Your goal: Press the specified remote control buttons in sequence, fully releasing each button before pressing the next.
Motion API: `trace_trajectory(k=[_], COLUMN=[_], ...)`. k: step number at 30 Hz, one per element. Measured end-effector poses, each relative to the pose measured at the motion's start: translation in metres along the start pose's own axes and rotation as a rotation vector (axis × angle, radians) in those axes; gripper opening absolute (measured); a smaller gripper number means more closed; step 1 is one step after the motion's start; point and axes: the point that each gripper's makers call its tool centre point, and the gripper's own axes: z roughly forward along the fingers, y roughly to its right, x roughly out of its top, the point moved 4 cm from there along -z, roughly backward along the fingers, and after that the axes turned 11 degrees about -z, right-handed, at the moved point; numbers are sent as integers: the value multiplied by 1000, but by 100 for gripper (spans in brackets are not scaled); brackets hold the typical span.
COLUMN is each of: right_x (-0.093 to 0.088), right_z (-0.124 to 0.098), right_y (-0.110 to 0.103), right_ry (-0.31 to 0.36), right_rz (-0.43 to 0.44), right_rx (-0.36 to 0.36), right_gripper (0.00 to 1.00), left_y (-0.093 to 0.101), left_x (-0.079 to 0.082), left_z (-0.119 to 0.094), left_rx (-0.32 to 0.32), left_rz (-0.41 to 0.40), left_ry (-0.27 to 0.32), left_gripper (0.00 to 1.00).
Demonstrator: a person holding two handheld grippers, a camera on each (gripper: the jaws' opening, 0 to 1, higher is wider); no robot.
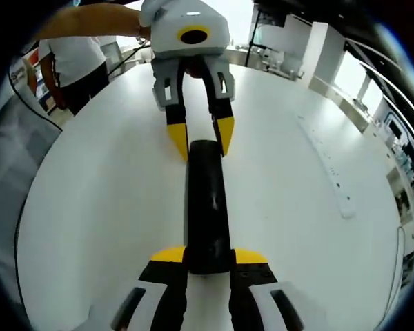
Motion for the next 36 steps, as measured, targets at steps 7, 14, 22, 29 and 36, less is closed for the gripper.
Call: trace_trajectory(k=[7,14,22,29,36], right_x=[5,14,22,32,38], right_z=[-8,-23,-30,-31,-27], right_y=[-12,-44,-86,-119,-153], right_ry=[-5,-2,7,22,17], right_rz=[0,2,14,21,17], right_rx=[13,32,40,47,70], right_gripper=[20,20,20,20,20], left_y=[14,43,93,125,160], left_x=[4,4,3,-8,-23], left_z=[-6,-14,-24,-34,-34], left_rx=[-4,-22,-38,-42,-55], left_rz=[-18,-41,-36,-43,-61], left_ry=[-14,-16,-23,-28,-44], left_gripper=[24,24,24,24,24])
